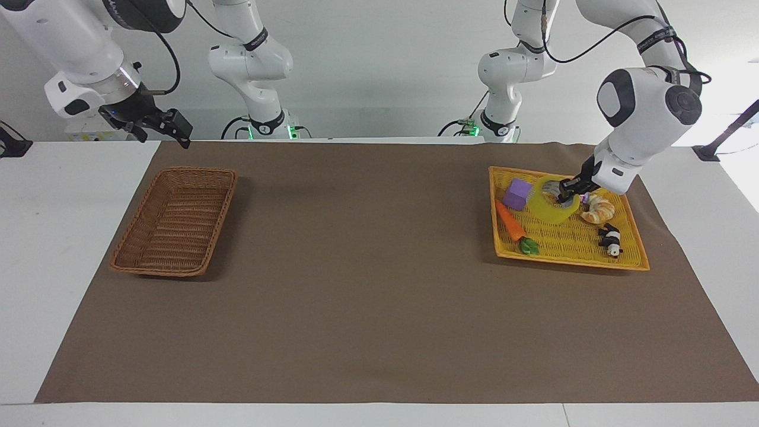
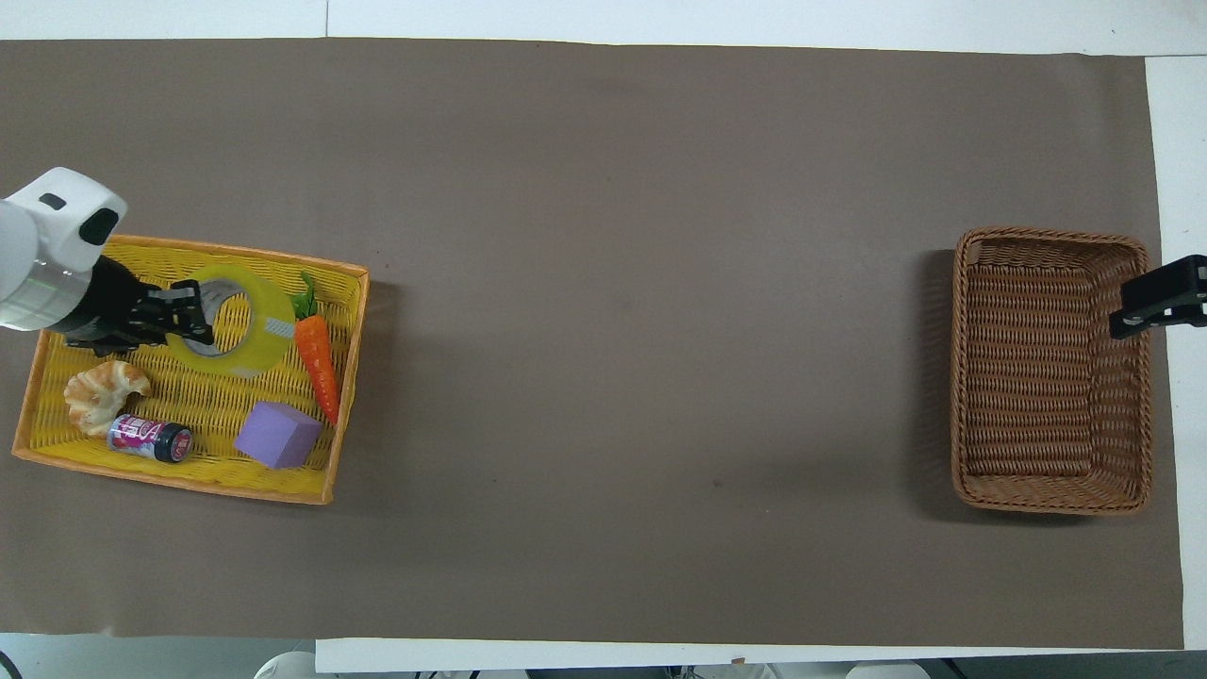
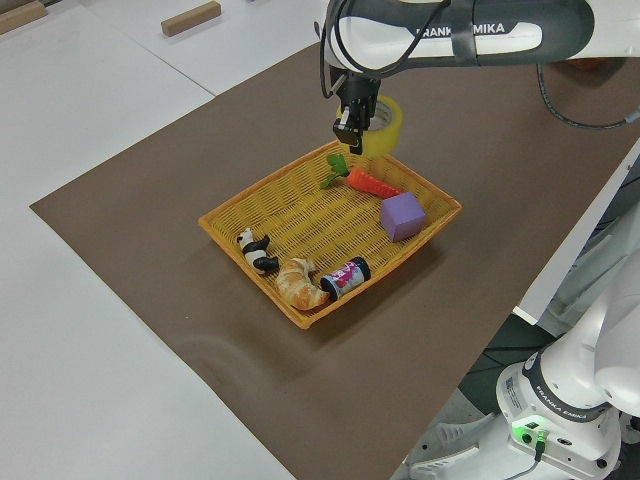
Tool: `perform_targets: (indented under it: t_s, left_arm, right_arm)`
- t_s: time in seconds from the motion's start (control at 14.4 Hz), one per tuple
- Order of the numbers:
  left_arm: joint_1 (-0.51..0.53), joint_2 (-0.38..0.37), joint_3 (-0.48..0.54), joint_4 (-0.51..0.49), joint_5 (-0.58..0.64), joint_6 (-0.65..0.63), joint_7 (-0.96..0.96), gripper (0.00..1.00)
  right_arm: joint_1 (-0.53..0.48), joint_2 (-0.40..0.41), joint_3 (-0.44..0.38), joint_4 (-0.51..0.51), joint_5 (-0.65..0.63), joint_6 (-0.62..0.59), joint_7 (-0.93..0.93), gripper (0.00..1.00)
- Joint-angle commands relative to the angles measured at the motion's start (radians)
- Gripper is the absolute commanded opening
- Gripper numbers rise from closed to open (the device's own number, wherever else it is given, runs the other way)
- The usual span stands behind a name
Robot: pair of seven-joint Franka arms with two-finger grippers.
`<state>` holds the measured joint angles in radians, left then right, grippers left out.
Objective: Move tape to another basket
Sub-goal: 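Lift the tape roll with the left gripper out of the yellow basket, then hold the tape with the left gripper while the right gripper reaches it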
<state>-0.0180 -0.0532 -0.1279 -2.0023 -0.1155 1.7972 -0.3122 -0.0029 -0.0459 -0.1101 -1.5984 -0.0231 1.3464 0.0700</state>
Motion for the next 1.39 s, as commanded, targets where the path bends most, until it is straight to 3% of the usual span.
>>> perform_targets:
  t_s: [0.0,0.42,0.62,0.83,0.97,1.18,1.32]
  left_arm:
    - [-0.137,-0.004,0.010,0.016,-0.051,-0.019,-0.166,0.00]
    - [-0.258,-0.017,0.010,0.011,-0.327,-0.009,-0.235,0.00]
    - [-0.330,-0.013,0.010,0.055,-0.362,-0.030,-0.341,0.00]
    - [-0.332,0.009,0.011,0.108,-0.360,-0.010,-0.377,0.00]
    - [-0.333,0.015,0.011,0.108,-0.359,0.028,-0.369,0.00]
    - [-0.344,0.013,0.010,0.106,-0.355,0.014,-0.367,0.00]
    - [-0.365,0.013,0.010,0.105,-0.355,0.022,-0.372,0.00]
  right_arm:
    - [-0.002,-0.025,0.001,-0.031,0.002,0.020,-0.019,1.00]
    - [-0.002,-0.025,0.001,-0.031,0.002,0.020,-0.019,1.00]
    - [0.000,-0.025,0.003,-0.032,0.003,0.013,-0.021,1.00]
    - [0.001,-0.028,0.023,-0.020,0.026,-0.006,-0.060,1.00]
    - [-0.014,-0.029,0.009,-0.037,0.220,0.019,-0.191,1.00]
    - [-0.017,-0.046,0.010,-0.122,0.475,0.118,-0.222,1.00]
    - [-0.022,-0.049,0.010,-0.245,0.738,0.189,-0.223,1.00]
